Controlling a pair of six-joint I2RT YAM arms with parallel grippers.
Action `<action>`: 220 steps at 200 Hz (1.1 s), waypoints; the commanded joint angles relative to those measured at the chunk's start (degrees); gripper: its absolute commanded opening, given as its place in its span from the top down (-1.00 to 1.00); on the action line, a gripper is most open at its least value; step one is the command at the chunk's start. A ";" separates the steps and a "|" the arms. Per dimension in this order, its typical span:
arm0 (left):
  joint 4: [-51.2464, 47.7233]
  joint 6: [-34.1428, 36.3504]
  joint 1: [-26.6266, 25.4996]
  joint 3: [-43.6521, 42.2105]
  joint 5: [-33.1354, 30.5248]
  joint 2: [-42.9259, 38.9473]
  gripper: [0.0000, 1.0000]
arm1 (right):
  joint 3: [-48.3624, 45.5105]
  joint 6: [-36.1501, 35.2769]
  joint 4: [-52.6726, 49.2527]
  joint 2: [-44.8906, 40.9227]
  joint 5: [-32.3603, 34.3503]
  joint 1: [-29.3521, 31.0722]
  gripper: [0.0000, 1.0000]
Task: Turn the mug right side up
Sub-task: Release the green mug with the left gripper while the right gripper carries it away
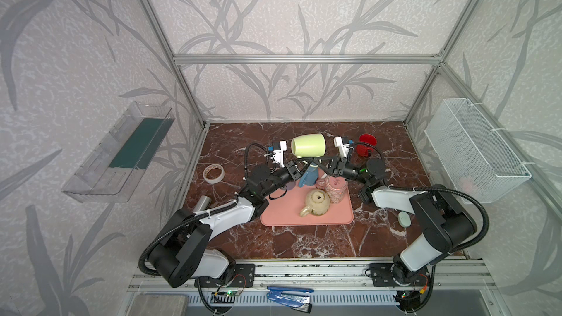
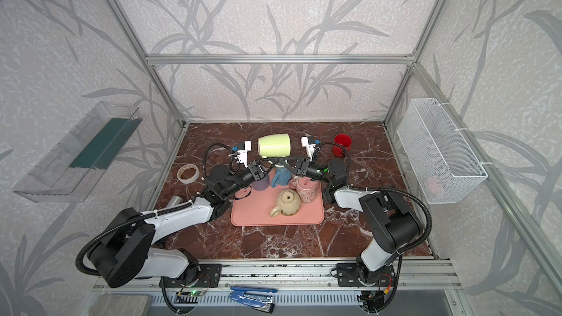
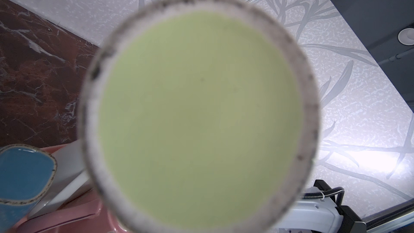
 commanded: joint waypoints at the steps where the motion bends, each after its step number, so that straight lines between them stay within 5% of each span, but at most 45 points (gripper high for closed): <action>1: 3.73 1.82 -0.46 2.89 3.02 -0.96 1.00 | 2.17 0.20 2.41 -0.09 -0.19 0.52 1.00; 10: 3.62 2.12 -0.44 2.83 3.09 -1.04 0.96 | 2.13 0.18 2.38 -0.17 -0.19 0.52 1.00; 40: 0.57 4.47 -0.46 2.51 2.54 -2.96 0.11 | 1.23 -0.11 1.74 -0.77 0.07 -0.47 1.00; 102: -15.84 13.43 -0.43 2.47 -1.74 -11.03 -0.61 | -1.20 -6.77 -7.94 -4.41 0.42 -2.38 1.00; 120: -19.58 15.01 -0.45 2.28 -3.04 -12.81 -0.98 | -1.56 -7.73 -9.59 -5.30 0.50 -2.56 1.00; 184: -37.03 19.92 -0.44 3.02 -9.57 -20.09 -0.99 | -2.69 -9.37 -13.92 -8.20 0.50 -4.55 1.00; 220: -49.19 21.44 -0.44 5.25 -14.67 -24.04 -0.98 | -1.60 -16.09 -28.27 -13.19 1.71 -5.01 1.00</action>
